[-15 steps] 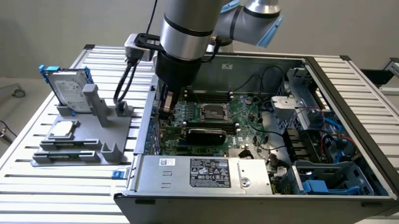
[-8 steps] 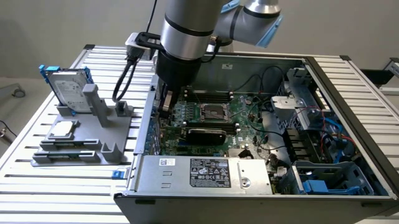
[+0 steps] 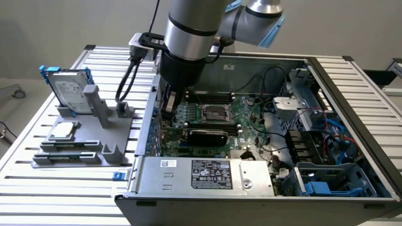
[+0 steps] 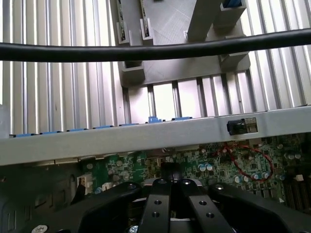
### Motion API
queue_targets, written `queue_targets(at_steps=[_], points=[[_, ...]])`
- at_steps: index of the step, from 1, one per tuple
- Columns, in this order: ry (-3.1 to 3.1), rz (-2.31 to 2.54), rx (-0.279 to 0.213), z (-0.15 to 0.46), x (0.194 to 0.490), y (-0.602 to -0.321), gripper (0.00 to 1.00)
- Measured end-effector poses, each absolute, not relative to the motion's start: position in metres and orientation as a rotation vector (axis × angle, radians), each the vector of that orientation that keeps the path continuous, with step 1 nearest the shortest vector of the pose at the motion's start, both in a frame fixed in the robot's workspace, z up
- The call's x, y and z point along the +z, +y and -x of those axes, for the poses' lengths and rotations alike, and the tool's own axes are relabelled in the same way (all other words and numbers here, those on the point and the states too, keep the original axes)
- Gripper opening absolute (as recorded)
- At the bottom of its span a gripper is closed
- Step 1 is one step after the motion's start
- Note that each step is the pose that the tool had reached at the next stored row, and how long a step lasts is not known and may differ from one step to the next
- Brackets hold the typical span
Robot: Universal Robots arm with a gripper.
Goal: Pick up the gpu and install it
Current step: 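Press down on the gpu until it lock into place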
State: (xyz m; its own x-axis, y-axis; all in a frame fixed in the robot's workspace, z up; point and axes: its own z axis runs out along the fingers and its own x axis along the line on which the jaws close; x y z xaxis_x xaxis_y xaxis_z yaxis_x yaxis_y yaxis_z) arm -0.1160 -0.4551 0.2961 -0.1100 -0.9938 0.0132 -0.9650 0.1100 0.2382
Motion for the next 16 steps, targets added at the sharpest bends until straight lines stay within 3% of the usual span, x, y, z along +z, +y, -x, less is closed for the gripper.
queue_targets(at_steps=[16], points=[[-2.199, -1.963, -0.227, 0.1185, 0.2961, -0.458, 0.11]])
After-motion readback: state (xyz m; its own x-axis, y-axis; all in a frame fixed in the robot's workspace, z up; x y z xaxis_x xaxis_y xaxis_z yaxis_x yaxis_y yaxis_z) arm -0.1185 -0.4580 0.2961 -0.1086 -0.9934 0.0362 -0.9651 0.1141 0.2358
